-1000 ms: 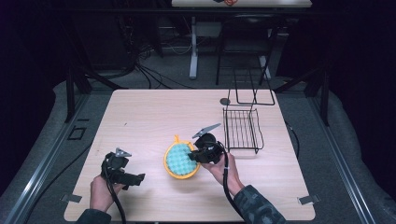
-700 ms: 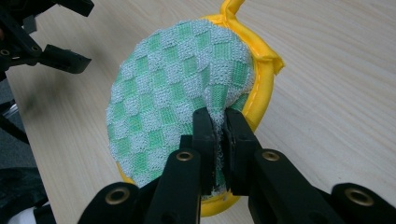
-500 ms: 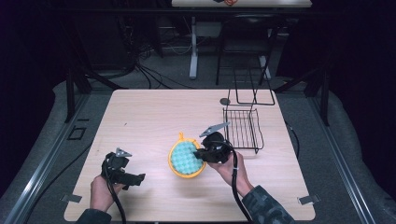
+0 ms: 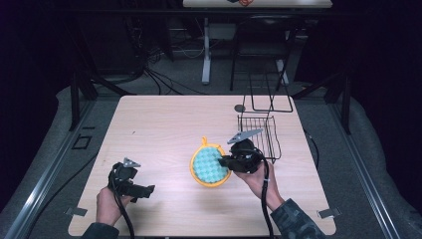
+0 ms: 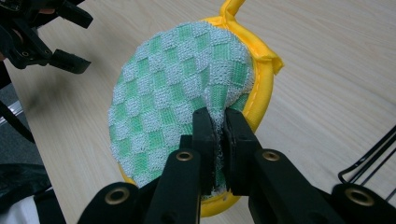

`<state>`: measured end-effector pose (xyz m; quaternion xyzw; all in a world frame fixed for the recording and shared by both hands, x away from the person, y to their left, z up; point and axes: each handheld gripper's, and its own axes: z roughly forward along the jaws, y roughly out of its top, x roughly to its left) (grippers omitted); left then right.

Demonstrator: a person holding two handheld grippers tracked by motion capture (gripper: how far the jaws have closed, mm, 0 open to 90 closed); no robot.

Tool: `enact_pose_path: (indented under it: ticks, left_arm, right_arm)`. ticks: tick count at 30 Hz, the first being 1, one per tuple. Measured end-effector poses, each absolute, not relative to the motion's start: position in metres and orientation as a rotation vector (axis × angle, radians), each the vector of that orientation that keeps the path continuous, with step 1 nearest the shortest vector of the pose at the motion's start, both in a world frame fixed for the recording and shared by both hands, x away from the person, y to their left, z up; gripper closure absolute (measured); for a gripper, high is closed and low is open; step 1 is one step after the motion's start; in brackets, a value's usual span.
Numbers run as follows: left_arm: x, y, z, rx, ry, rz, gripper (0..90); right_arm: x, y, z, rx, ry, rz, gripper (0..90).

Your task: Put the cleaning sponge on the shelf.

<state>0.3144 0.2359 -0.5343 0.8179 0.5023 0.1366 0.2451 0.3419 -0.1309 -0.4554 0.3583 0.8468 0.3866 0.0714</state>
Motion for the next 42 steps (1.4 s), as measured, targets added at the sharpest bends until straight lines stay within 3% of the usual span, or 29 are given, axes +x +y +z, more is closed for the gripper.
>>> enact_pose_path:
  ticks: [42]
  left_arm:
    - [0.314,0.236,-0.533,2.231,1.367,0.373,0.3]
  right_arm:
    - [0.332,-0.222,-0.431,1.23,2.331,1.145,85.2]
